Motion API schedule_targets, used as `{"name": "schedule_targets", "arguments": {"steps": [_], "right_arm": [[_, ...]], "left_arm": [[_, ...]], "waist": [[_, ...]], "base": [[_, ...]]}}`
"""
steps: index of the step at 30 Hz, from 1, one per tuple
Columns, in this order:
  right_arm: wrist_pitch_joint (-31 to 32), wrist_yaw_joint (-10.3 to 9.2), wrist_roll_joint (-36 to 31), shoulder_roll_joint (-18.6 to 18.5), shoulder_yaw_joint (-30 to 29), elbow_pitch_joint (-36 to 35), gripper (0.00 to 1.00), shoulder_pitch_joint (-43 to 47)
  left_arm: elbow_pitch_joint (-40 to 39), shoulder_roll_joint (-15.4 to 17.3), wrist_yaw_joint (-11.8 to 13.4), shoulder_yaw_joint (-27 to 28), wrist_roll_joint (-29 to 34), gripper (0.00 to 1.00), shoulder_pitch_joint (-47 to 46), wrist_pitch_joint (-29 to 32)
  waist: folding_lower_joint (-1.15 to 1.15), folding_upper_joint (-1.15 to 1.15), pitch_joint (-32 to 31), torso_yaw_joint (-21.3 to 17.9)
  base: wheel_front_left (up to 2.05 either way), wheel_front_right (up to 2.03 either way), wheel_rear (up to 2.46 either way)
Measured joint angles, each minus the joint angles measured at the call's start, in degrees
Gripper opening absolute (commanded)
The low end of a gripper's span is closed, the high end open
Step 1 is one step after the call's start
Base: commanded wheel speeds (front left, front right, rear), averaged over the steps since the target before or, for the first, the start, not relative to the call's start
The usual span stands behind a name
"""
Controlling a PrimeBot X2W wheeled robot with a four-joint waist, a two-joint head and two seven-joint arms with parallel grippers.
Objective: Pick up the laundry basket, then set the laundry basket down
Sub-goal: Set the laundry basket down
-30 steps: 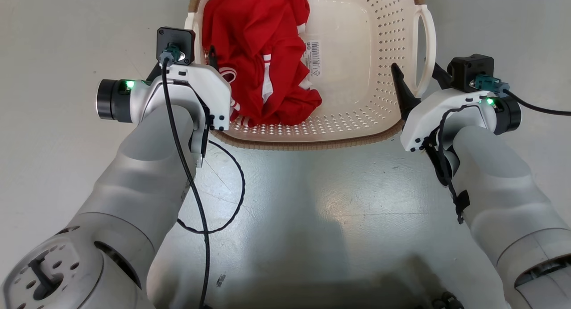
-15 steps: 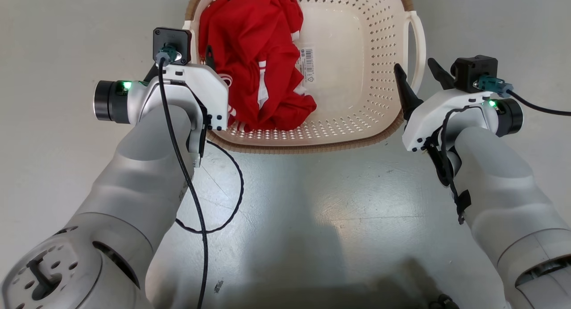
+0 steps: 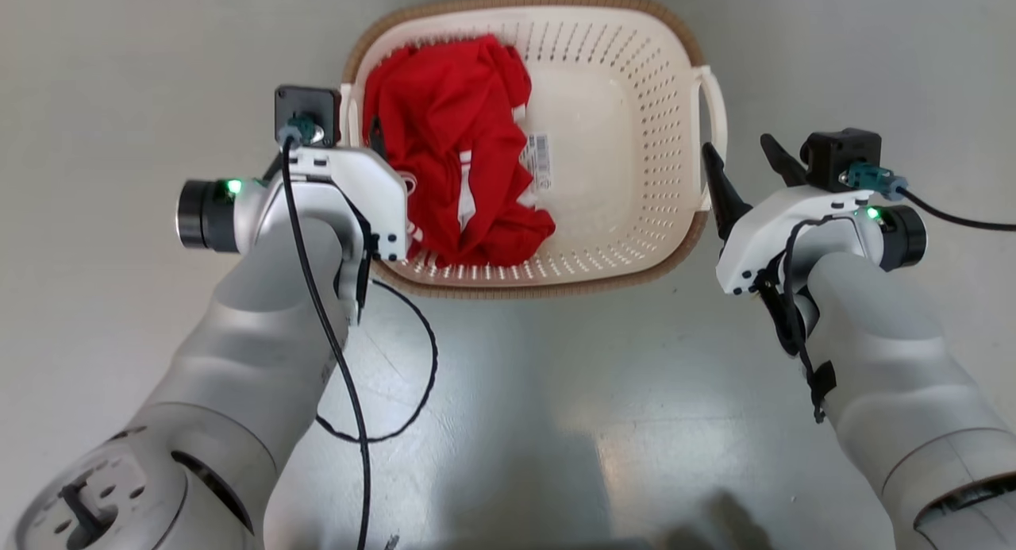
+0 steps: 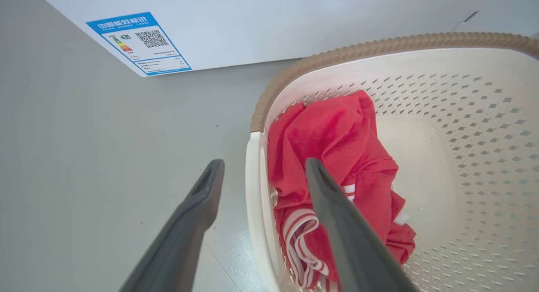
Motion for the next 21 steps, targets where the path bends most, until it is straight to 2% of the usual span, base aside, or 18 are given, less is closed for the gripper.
{"name": "schedule_targets", "arguments": {"steps": [10, 21], "right_arm": [[0.0, 0.00, -3.9, 0.1, -4.1, -3.5, 1.00, 5.2], [0.1, 0.00, -9.3, 0.3, -8.8, -11.1, 1.00, 14.2]], "left_arm": [[-5.3, 0.6, 0.0, 5.0, 1.6, 1.00, 6.0, 0.0], [-13.7, 2.9, 0.0, 15.9, 8.4, 1.00, 16.6, 0.0]], "waist": [[0.00, 0.00, -7.4, -0.1], [0.00, 0.00, -18.2, -0.2]], "base": [[0.00, 0.00, 0.00], [0.00, 0.00, 0.00]]}}
